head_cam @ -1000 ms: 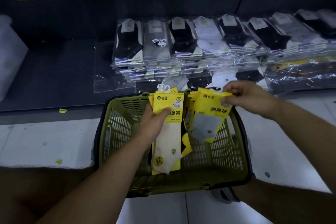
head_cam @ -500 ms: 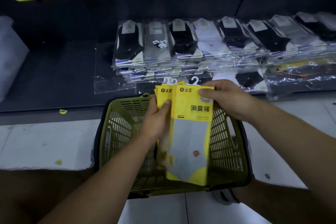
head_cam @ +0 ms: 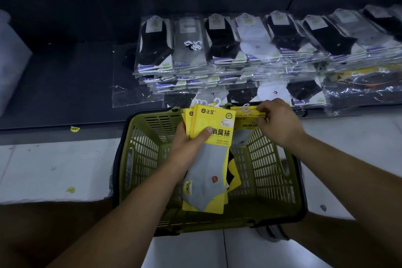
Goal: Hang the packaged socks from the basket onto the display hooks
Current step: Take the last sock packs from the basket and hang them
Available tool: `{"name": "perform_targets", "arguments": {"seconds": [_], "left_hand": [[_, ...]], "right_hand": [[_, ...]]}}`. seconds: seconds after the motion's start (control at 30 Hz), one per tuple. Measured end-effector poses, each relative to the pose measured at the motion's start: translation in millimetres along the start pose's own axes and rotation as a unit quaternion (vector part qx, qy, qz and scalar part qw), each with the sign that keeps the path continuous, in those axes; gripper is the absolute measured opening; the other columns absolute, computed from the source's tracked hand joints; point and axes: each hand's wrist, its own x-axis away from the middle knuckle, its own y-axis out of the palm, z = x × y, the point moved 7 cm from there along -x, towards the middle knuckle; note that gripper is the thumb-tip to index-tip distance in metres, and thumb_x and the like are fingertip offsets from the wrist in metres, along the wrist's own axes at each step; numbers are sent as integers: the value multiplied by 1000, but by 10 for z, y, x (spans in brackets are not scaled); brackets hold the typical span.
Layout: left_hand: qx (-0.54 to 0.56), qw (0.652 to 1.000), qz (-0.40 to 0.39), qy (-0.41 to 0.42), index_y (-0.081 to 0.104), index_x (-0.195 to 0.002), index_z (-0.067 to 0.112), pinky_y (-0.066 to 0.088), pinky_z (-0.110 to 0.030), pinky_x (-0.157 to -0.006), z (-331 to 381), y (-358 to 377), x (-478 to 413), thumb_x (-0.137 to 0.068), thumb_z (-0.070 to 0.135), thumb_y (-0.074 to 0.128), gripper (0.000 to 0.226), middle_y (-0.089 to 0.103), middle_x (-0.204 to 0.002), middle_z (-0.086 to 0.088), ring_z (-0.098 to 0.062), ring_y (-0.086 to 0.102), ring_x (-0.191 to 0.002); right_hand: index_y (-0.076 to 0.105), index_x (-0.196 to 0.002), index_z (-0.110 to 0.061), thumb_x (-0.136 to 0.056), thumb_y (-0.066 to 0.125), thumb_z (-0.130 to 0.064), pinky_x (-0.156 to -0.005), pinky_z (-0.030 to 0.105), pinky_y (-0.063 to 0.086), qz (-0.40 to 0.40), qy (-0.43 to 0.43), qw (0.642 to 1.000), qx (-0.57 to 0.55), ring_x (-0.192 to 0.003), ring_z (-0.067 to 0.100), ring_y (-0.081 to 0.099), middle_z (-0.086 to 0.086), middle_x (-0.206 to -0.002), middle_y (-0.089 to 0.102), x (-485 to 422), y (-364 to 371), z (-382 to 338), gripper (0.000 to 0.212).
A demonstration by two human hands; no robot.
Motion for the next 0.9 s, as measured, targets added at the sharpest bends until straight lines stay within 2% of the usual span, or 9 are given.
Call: {"name": "perform_targets", "arguments": {"seconds": [0.07, 0.17, 0.3, 0.37, 0.53, 0.63, 0.73, 0.83, 0.9], "left_hand": [[-4, 1000, 2, 2, 59, -128, 29, 59, -40, -91, -14, -6, -5, -93, 30, 80, 40, 75, -120, 5, -20, 73, -109], [-13, 1000, 5, -1, 60, -134, 25, 58, -46, -98, -34, -17, -10, -94, 31, 79, 46, 76, -123, 3, -22, 73, -112], [-19, 1000, 14, -4, 59, -136, 25, 56, -54, -104, -56, -45, -36, -93, 33, 80, 49, 75, -125, 2, -24, 72, -114], [-24, 1000, 17, -4, 59, -136, 26, 56, -54, -104, -68, -54, -49, -92, 34, 81, 50, 75, -125, 3, -24, 72, -114], [-29, 999, 20, 5, 60, -135, 28, 58, -46, -99, -95, -73, -66, -92, 34, 81, 48, 75, -122, 6, -20, 73, -112], [-34, 999, 19, 15, 59, -133, 29, 57, -41, -94, -76, -86, -70, -93, 33, 80, 46, 75, -121, 8, -21, 72, -114], [-46, 998, 19, 24, 58, -130, 30, 55, -48, -102, -44, -110, -82, -94, 31, 80, 43, 74, -122, 7, -24, 70, -117], [-55, 997, 28, 37, 59, -116, 40, 54, -48, -104, 29, -164, -75, -94, 31, 80, 32, 74, -115, 15, -20, 70, -115], [-46, 997, 35, 42, 60, -118, 39, 52, -52, -108, 66, -200, -60, -94, 31, 80, 33, 75, -117, 13, -20, 70, -115]], "right_hand": [[65, -123, -13, -89, 67, -14, -90, 42, 50, -21, -27, 998, 43, -112, 34, 51, 13, -115, 55, 8, 75, -8, 34], [63, -126, -15, -89, 69, -15, -94, 43, 50, -35, -40, 998, 43, -114, 35, 51, 13, -118, 54, -3, 130, -35, 38], [63, -125, -13, -89, 71, -14, -86, 39, 49, -12, -44, 998, 46, -106, 34, 55, 14, -116, 56, -20, 132, -28, 37], [65, -114, -11, -88, 72, -15, -77, 34, 45, 8, -52, 998, 45, -99, 32, 56, 10, -108, 57, -7, 120, -23, 27], [66, -105, -10, -88, 74, -16, -73, 31, 38, 13, -38, 998, 47, -93, 30, 56, 9, -102, 55, -1, 131, 52, 20], [68, -100, -15, -89, 74, -19, -73, 27, 40, -40, -26, 999, 12, -85, 20, 57, 5, -101, 59, -32, 94, 99, 13], [66, -85, -22, -85, 79, -17, -65, 24, 42, -109, -7, 992, -57, -74, 13, 57, -2, -84, 64, -80, -109, 124, 14], [69, -84, -15, -83, 81, -9, -75, 34, 51, -139, -9, 986, -97, -78, 17, 62, 6, -84, 70, -118, -418, 48, 13], [70, -89, -12, -84, 78, -4, -74, 35, 52, -170, -12, 975, -143, -79, 16, 65, 10, -88, 74, -100, -587, -53, 12]]}}
